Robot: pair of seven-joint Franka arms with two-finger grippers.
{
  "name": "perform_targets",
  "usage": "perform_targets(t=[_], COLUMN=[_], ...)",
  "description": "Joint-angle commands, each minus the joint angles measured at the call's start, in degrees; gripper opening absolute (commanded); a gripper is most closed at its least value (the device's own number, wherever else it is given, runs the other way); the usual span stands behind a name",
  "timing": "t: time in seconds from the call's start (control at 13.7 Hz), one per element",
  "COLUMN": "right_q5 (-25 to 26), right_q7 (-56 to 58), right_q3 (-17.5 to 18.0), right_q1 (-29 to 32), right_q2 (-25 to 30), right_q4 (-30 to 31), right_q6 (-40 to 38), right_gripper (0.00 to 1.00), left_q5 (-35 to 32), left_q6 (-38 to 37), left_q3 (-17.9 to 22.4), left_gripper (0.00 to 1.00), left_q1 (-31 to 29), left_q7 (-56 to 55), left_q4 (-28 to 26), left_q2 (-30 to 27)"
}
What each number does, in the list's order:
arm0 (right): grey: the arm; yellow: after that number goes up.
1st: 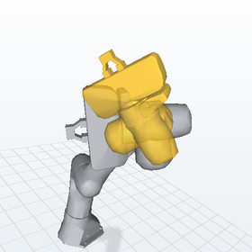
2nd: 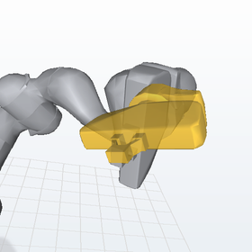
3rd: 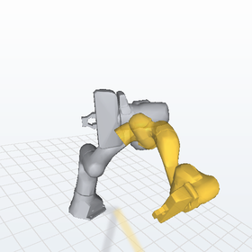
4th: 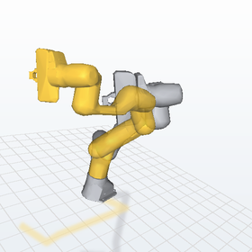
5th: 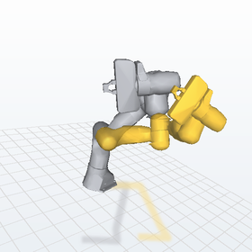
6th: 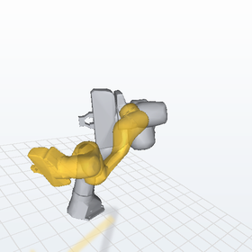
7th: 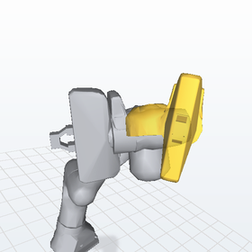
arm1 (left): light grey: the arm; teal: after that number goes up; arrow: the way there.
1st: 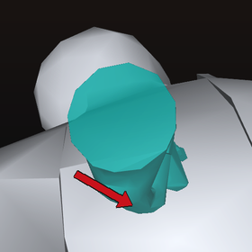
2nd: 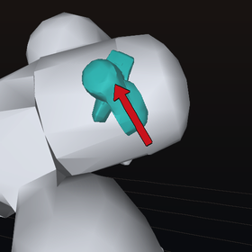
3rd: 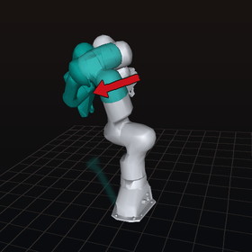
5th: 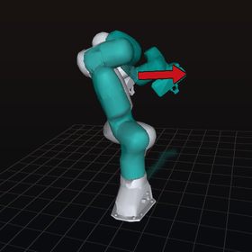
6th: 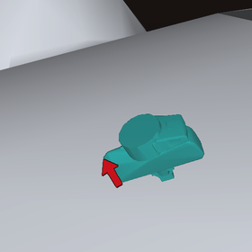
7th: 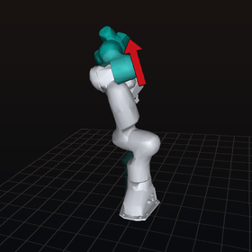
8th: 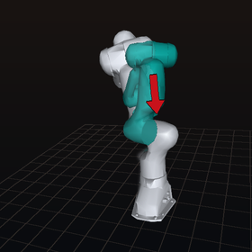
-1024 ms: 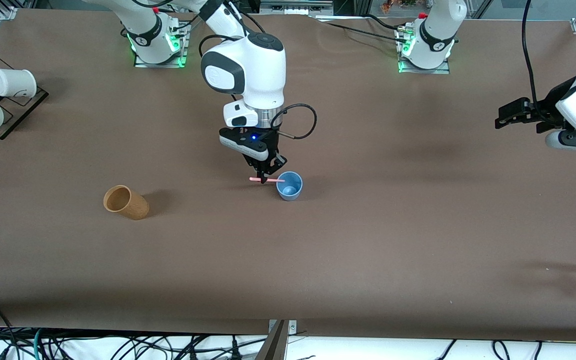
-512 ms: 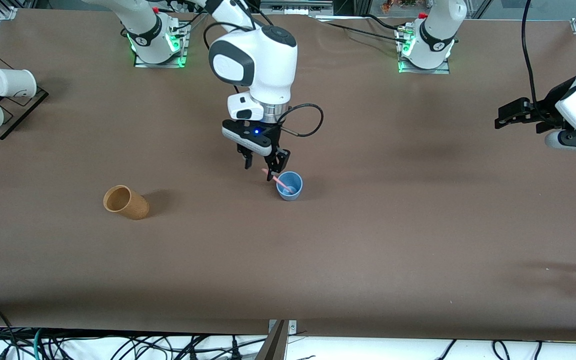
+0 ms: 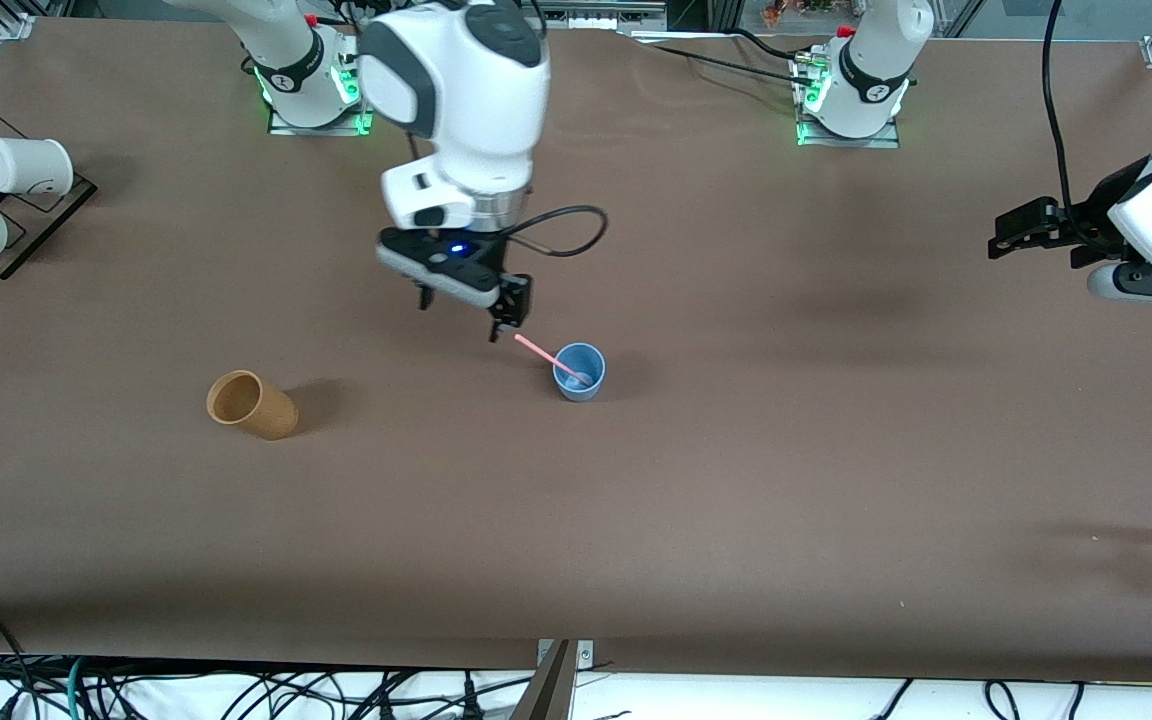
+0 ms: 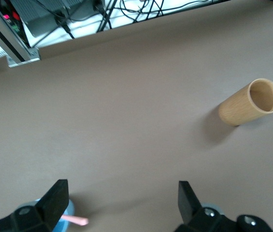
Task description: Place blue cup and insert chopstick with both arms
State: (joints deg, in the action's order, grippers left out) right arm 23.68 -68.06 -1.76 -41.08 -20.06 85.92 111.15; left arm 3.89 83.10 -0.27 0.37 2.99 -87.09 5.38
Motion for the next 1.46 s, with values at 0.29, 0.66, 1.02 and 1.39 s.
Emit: perform_targets(t=[0.29,0.66,1.02,1.39], right_q5=[-26.46,-27.20,-26.58,-26.67], right_q7=[43.03,62.07,70.16,69.82], right_q3=[-11.09,-0.45,5.27,4.93], right_q1=[8.87,29.10,42.04,42.22], right_q2=[6.15,11.24,20.76,22.96], right_q4=[0.21,3.70,15.50,14.80], right_q6=[-6.37,-18.08,-8.49,-14.21], right_gripper=[1.00,1.00,1.00,1.00], left_q5=[-1.43,-1.43,-1.43,-1.43], left_q6=[0.49,0.57,0.57,0.49], left_q3=[-0.26,-0.26,-0.26,-0.26], left_gripper=[1.00,1.00,1.00,1.00], left_q1=[-0.02,-0.02,-0.02,-0.02], left_q7=[1.23,1.31,1.31,1.31], left_q4=[-0.18,-0.18,-0.18,-0.18], left_q2=[-0.28,-0.28,-0.28,-0.28])
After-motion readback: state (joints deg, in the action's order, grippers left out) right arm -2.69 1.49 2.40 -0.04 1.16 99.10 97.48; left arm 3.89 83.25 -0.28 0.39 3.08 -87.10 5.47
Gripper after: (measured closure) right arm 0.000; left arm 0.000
